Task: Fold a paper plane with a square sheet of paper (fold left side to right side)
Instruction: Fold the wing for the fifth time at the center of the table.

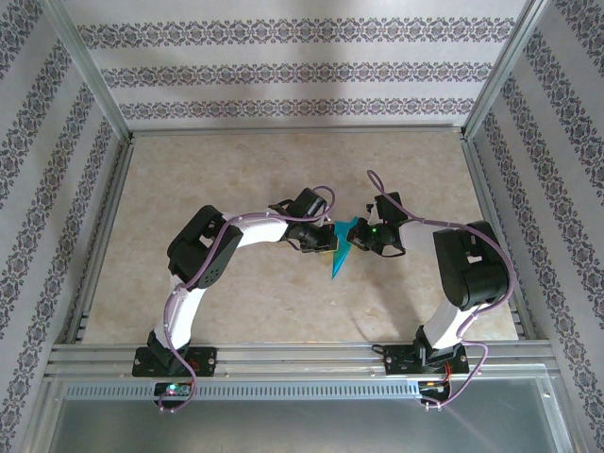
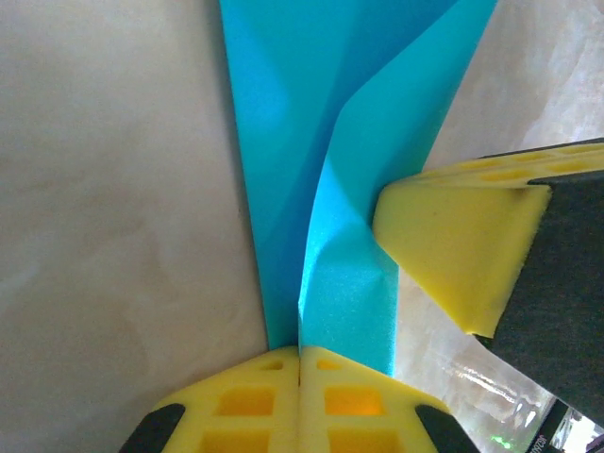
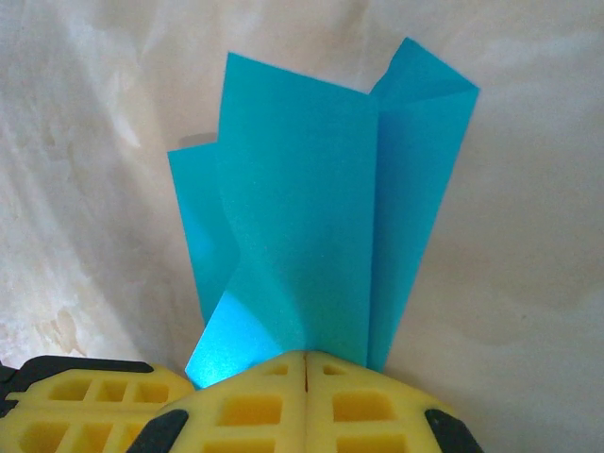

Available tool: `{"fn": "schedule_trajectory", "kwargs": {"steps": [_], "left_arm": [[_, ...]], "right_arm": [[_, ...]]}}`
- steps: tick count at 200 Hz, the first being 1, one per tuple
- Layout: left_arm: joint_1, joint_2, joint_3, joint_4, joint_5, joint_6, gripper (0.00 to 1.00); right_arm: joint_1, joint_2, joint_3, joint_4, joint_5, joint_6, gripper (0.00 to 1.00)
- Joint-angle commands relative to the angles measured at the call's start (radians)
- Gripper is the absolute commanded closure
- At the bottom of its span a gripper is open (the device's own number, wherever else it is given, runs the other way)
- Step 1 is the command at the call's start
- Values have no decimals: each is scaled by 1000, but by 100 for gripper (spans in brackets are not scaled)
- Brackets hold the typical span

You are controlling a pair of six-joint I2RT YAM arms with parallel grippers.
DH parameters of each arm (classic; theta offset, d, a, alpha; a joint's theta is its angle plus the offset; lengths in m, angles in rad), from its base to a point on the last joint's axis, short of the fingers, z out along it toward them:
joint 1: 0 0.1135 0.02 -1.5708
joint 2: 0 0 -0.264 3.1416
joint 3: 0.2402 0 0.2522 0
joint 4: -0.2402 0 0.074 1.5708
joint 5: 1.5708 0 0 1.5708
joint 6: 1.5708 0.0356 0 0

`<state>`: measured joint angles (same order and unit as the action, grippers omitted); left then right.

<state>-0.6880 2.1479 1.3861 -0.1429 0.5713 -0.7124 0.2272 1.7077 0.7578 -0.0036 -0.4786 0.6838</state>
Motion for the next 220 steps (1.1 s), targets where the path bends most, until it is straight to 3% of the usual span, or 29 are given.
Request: {"fn": "schedule_trajectory", "kwargs": {"steps": [1, 32, 64, 106, 138, 220], "left_arm": [[-4, 2, -32, -74, -73, 22, 89], [10, -96, -60, -54, -81, 27, 76], [24, -203, -77, -89, -93, 45, 74], [14, -253, -103, -97, 35, 4, 86], [-19, -202, -85, -49, 152, -49, 89], [-44, -98, -40, -18, 203, -66, 90]], "right_arm": [[7, 27, -39, -33, 43, -12, 99], [6, 27, -55, -29, 40, -21, 100], [9, 23, -59, -23, 38, -25, 100], [14, 23, -54, -18, 40, -26, 100], [18, 29, -52, -19, 43, -24, 100], [22, 38, -49, -26, 44, -27, 100]]}}
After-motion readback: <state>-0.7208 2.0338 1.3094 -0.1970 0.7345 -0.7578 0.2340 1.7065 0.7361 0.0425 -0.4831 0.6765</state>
